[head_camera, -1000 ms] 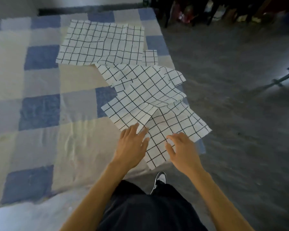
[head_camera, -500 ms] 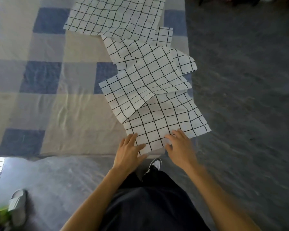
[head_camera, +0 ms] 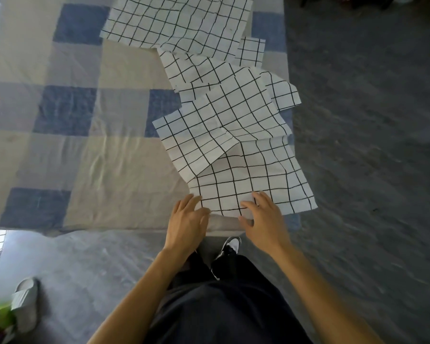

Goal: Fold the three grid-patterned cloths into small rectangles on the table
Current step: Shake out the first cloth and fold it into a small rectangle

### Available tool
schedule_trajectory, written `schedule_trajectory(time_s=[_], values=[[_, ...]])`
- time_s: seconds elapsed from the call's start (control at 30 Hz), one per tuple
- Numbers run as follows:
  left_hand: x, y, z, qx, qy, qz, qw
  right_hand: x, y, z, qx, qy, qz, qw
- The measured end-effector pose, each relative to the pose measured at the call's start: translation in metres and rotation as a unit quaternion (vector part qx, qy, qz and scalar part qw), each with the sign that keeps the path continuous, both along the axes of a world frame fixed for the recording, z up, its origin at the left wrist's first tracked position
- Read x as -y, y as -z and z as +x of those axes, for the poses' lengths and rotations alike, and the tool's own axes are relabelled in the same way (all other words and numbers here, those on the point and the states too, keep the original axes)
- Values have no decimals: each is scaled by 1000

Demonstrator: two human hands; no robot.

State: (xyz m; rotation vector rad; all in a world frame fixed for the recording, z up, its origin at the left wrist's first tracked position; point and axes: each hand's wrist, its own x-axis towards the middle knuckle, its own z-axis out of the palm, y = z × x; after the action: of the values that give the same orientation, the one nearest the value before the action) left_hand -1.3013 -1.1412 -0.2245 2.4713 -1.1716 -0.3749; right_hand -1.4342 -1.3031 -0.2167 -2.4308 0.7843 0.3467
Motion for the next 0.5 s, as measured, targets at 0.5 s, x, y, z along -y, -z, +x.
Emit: schedule_trajectory(time_s=[0.5], values=[[24, -141, 109, 105, -82, -239, 962, 27, -88, 81, 189, 34, -158, 969]])
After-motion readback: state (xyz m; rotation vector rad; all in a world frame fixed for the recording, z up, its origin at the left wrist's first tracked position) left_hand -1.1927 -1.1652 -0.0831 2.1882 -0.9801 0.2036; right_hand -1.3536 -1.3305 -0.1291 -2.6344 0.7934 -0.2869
